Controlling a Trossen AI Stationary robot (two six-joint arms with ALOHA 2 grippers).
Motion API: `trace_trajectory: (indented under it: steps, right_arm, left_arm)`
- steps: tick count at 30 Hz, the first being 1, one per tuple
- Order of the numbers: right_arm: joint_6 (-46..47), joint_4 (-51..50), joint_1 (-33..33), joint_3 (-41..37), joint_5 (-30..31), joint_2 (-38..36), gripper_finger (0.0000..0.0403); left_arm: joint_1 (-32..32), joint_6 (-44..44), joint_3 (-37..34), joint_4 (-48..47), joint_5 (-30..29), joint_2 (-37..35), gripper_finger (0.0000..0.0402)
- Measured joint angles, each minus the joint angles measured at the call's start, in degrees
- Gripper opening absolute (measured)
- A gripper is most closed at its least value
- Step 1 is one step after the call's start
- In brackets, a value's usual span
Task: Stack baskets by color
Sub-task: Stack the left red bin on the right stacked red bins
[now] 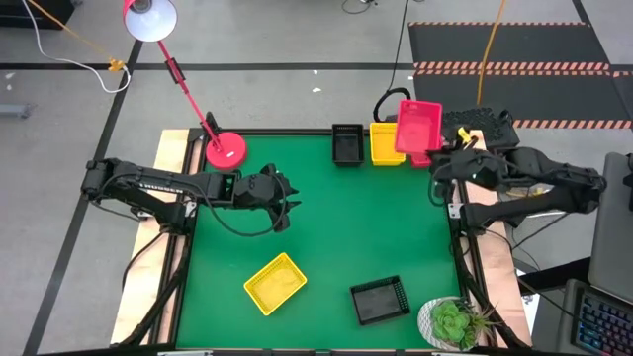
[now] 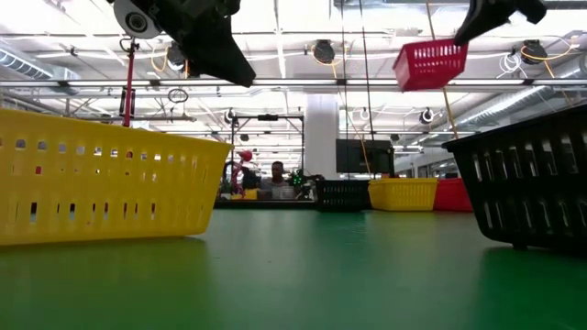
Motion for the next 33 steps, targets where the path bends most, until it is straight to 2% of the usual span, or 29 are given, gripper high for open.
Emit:
trace_trajectory:
  steps: [4,9,16,21,28,33]
  right_arm:
    - [-0.9,-0.7,-5.2,0.0,-0.8,-0.8,0.0004]
    - [-1.9,3.4,-11.8,-1.7,-7.7,-0.9,0.0004]
    - [-7.7,11.1,-21.3,-10.8,-12.7,-0.6,0.0004]
    - [-10.7,11.2,-28.5,-16.7,-13.4,-0.6,0.0004]
    - [-20.6,12.9,-35.6,-21.4,-13.7,-0.6,0.0004]
    - [-32.8,13.1,-39.6,-22.4,-20.2,-0.6,0.0003]
  left_arm:
    - [0.0,0.3,0.0,0.0,0.0,0.0,0.0147]
    - [0.0,1.0,0.0,0.4,0.0,0.0,0.0147]
    - [0.0,1.2,0.0,0.5,0.0,0.0,0.0147]
    - [0.0,1.7,0.0,0.5,0.0,0.0,0.0147]
    - [0.0,3.7,0.0,0.5,0.0,0.0,0.0147]
    - [0.0,3.8,0.0,0.5,0.0,0.0,0.0147]
